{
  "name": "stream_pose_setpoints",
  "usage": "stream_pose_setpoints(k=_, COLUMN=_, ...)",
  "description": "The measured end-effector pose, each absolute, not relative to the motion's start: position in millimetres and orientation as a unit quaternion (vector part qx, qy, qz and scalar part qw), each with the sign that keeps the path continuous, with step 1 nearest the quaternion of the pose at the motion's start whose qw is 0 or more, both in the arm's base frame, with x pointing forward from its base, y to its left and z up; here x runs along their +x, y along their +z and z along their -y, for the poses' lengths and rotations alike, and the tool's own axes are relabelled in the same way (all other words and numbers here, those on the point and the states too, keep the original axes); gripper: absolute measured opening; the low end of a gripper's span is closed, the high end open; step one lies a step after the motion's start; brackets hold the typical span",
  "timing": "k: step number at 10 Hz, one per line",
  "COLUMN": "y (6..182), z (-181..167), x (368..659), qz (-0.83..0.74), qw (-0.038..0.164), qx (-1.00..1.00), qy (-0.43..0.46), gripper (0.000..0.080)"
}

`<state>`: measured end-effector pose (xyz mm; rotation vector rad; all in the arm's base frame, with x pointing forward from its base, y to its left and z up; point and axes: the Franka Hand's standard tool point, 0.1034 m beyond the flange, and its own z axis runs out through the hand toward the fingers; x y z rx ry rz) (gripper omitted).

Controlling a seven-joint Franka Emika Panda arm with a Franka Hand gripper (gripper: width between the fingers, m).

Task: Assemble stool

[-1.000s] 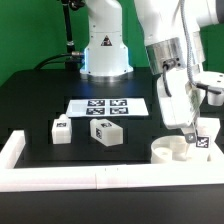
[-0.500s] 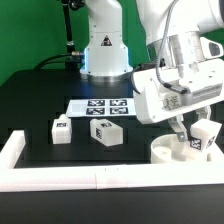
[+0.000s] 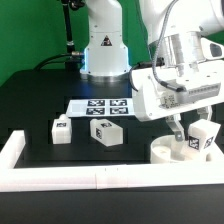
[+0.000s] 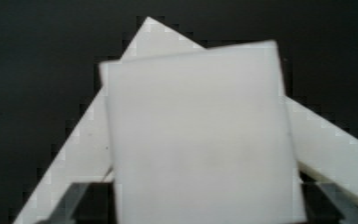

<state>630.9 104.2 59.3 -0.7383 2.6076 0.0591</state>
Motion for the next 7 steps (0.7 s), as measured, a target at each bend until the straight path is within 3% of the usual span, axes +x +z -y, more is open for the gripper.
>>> stream_pose_setpoints(k=1, y=59.3, z=-104, x=631, qz=-0.940, qw=0.214, qx=-0.266, qy=0.021, gripper=0.0560)
stream_pose_setpoints(k=2, y=60.0, z=-105, x=631, qz=-0.937, qw=0.214, qx=-0.276, qy=0.020, gripper=0.0560)
stream_pose_setpoints(k=3, y=69.5, z=-107, x=634, qz=-0.924, qw=0.220, qx=-0.314, qy=0.017, gripper=0.0635)
stream_pose_setpoints(k=5, y=95.3, z=-108, x=642, qz=-0.895, qw=0.237, qx=-0.379, qy=0.005, gripper=0.0646)
stream_pose_setpoints(k=7, y=113.4, z=-106, x=649, qz=-0.817, qw=0.243, qx=-0.523, qy=-0.032, gripper=0.0649)
